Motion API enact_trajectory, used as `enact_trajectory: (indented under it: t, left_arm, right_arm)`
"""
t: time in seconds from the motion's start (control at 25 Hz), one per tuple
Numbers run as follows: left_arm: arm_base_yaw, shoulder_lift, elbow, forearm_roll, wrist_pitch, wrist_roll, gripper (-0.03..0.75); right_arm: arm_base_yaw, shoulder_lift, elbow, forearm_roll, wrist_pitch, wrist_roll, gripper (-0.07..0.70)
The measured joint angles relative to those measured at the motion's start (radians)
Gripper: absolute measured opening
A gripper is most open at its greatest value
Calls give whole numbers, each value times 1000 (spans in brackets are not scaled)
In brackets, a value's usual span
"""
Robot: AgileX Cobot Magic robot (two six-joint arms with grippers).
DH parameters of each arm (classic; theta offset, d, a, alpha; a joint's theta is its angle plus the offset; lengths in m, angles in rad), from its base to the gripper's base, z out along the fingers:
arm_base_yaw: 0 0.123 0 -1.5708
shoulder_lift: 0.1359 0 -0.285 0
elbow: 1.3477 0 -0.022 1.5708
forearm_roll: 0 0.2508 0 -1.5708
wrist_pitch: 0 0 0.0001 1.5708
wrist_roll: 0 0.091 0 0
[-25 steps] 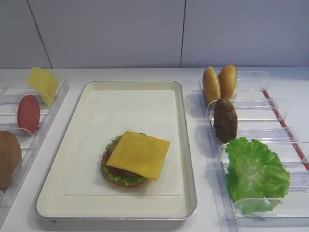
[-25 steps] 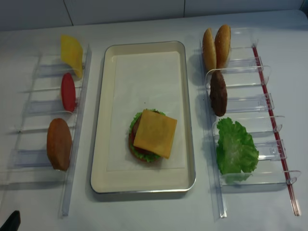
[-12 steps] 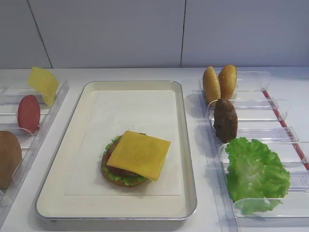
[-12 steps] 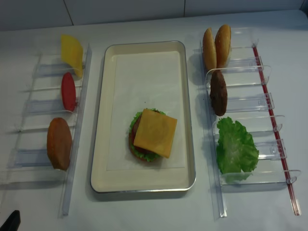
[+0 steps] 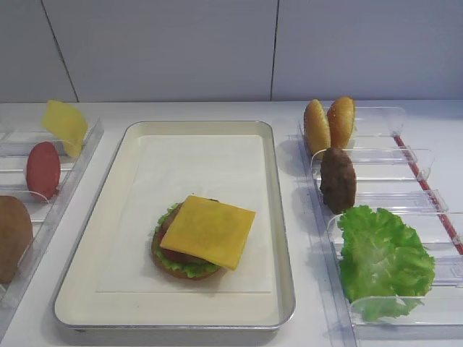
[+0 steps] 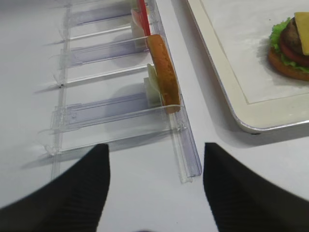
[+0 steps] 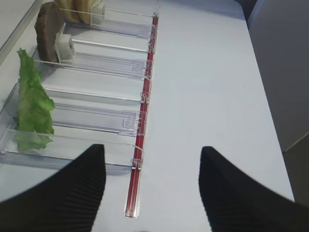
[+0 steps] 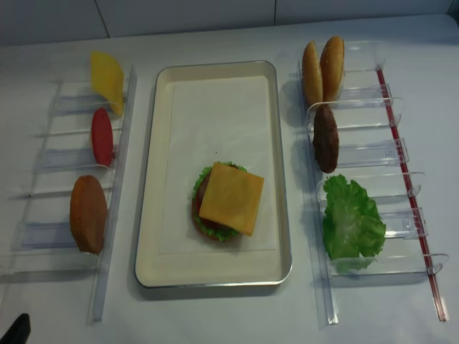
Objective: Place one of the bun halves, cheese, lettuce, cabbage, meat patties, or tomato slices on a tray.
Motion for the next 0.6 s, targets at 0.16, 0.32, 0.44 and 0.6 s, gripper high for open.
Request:
enact_trajectory:
  t: [0.16,0.32,0.44,0.6]
  left_arm:
    - [0,0,0,0,0,0,414]
    - [0,0,0,0,0,-2,414]
    - [0,0,0,0,0,-2,414]
    - [0,0,0,0,0,-2,414]
  right_arm:
    - [0,0,0,0,0,0,447]
    - [0,0,0,0,0,0,447]
    - [0,0,0,0,0,0,447]
    - [0,0,0,0,0,0,447]
